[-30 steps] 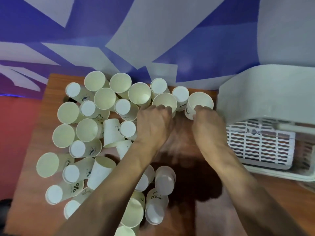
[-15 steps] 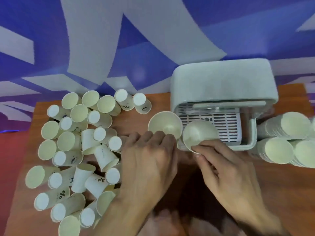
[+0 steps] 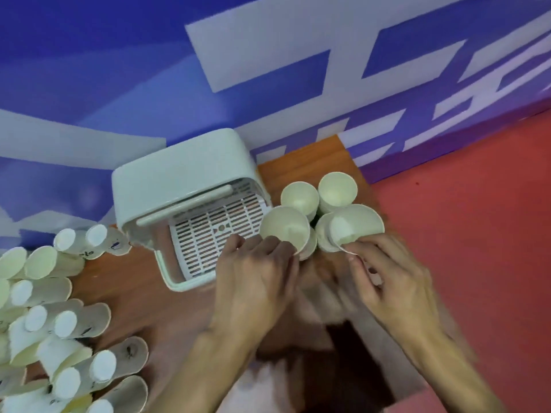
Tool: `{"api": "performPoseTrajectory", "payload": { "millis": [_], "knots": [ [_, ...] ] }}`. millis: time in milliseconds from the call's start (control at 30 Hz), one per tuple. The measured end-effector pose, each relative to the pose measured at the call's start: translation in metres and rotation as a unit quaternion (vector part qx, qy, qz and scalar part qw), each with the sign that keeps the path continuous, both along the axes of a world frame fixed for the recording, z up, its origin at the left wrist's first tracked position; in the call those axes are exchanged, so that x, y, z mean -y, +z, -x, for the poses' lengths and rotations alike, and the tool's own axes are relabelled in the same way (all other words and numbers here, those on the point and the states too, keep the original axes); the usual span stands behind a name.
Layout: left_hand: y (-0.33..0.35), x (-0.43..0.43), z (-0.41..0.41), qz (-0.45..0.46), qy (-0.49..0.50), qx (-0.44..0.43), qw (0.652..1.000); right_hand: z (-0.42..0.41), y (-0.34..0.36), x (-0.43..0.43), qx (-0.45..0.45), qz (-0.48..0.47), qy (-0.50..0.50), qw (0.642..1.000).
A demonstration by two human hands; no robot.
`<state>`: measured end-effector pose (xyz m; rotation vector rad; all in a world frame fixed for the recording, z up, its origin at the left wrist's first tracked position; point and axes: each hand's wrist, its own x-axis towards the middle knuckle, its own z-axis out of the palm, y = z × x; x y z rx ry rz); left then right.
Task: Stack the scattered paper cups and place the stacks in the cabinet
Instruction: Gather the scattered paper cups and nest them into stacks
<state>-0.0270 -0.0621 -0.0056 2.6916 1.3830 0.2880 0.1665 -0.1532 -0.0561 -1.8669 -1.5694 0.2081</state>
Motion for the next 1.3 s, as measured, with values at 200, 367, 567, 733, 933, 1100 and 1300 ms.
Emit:
{"api": "performPoseTrajectory", "payload": {
  "millis": [200,367,567,733,933,1100,1300],
  "knots": [
    [-0.038,0.002,-0.034,0.006,-0.021,-0.04,0.999,-0.032,-0.044,-0.011,-0.039,-0.001,0.031,0.999],
    [-0.051,-0.003,-0.044,0.017,0.0,-0.059,0.998,-0.044,-0.064,-0.021,-0.019,0.034,0.057,0.998],
    [-0.072,-0.004,-0.048,0.059,0.005,-0.117,0.991,-0.054,-0.075,-0.032,0.008,0.096,0.082,0.992],
    [-0.093,-0.006,-0.049,0.07,-0.019,-0.129,0.989,-0.053,-0.078,-0.036,0.0,0.118,0.105,0.988],
    [-0.097,-0.008,-0.051,0.111,-0.037,-0.147,0.982,-0.049,-0.072,-0.038,0.005,0.167,0.092,0.982],
    [-0.084,0.0,-0.042,0.105,-0.006,-0.086,0.991,-0.027,-0.033,-0.037,0.03,0.09,0.077,0.993],
    [-0.06,-0.015,0.038,0.04,0.053,-0.014,0.998,0.072,-0.015,-0.063,0.017,0.039,0.175,0.984]
  ]
}}
